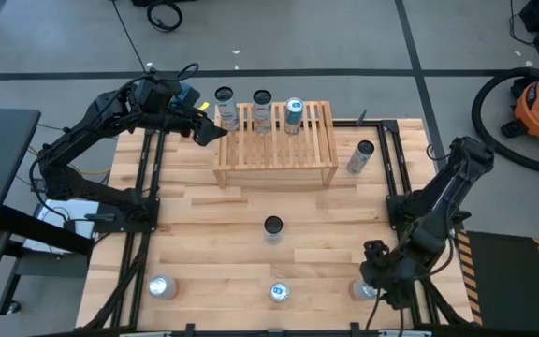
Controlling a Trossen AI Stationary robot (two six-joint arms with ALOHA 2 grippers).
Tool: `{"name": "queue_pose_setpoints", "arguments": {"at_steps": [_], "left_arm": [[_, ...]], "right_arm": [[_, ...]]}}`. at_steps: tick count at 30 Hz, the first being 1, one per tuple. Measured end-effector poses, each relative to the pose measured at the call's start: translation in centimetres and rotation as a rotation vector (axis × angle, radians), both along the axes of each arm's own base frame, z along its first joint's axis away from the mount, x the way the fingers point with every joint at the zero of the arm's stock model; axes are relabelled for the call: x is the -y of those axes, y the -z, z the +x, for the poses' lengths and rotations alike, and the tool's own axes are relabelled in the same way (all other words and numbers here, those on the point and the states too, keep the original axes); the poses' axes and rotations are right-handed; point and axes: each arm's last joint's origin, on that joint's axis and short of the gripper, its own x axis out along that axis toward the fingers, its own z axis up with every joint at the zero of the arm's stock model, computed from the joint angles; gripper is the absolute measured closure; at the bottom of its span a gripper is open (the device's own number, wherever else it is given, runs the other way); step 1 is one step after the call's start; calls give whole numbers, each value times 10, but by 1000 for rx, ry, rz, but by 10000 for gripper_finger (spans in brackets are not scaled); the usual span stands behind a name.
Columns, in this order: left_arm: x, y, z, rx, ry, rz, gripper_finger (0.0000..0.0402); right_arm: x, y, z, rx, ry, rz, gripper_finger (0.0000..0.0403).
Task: Place canned beverage on shelf
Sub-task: Put the pink-white soda can on the shelf aligned with the other pink-white soda can
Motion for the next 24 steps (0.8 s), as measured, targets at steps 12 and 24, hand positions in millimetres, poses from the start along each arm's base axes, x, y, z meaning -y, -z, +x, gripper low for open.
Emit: {"name": "queue_pose_setpoints", "arguments": {"at_steps": [12, 24], "left_arm": [[0, 0, 0, 0, 1, 0, 8], [0, 0, 0, 0, 1, 0, 8]], "right_arm": [[-15, 20, 9, -56, 30, -18, 10], [-23, 40, 14, -85, 39, -84, 13]]}}
